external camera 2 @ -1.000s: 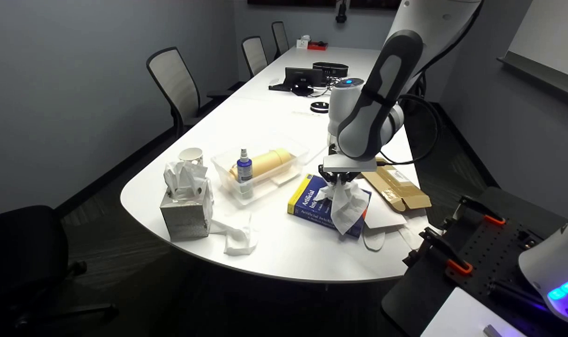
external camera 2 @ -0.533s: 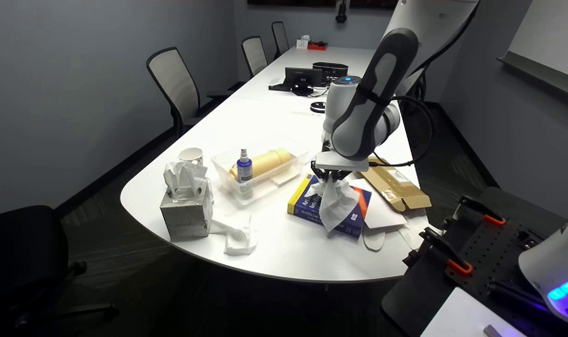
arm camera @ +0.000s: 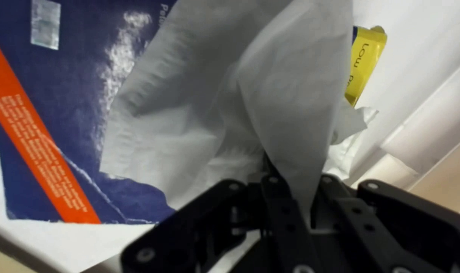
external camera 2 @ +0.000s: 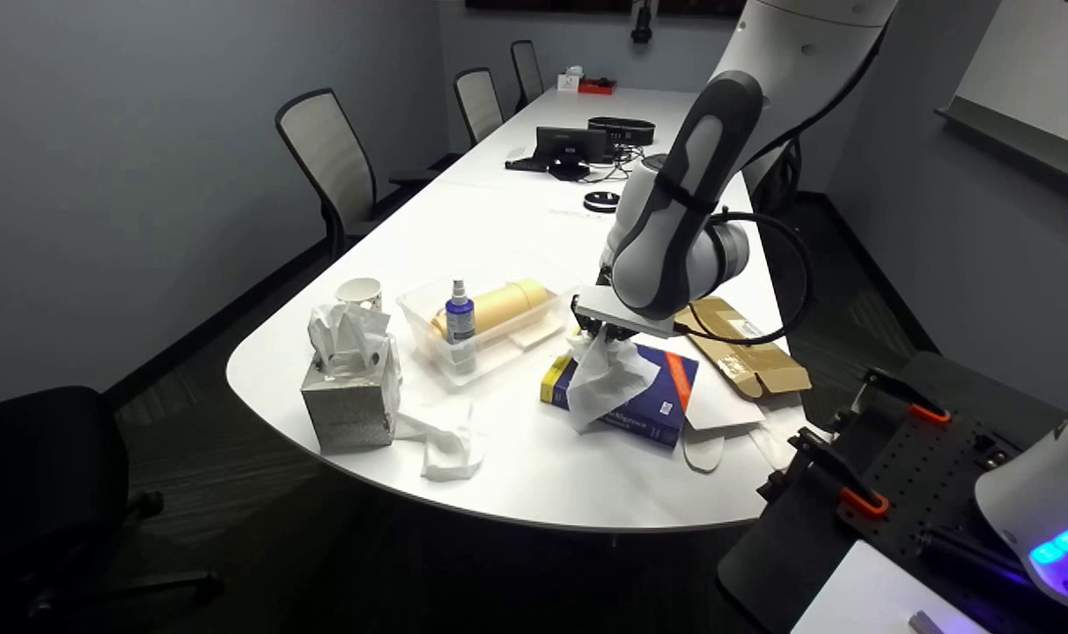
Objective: Use the white napkin to wipe the blue book.
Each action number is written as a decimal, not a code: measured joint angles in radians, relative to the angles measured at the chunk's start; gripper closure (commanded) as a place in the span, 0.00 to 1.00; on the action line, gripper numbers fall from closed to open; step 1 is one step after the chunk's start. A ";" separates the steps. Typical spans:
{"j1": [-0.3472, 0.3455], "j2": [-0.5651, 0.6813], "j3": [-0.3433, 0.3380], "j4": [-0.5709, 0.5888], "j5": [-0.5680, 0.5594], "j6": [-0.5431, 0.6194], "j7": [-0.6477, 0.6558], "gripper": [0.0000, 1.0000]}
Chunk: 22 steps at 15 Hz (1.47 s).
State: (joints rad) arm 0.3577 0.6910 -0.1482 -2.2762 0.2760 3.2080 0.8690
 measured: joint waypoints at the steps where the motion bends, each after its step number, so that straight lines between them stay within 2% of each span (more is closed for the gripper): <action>1: -0.006 0.007 0.008 0.000 0.018 0.017 -0.001 0.97; 8: -0.076 0.031 0.085 -0.016 0.063 0.036 -0.008 0.97; 14: -0.085 -0.002 0.083 -0.086 0.063 -0.031 -0.022 0.97; 19: -0.078 -0.074 0.051 -0.163 0.061 -0.167 -0.022 0.97; 22: -0.029 -0.105 -0.021 -0.188 0.034 -0.240 -0.016 0.97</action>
State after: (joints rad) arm 0.3287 0.5862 -0.1695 -2.4640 0.3105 2.9680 0.8526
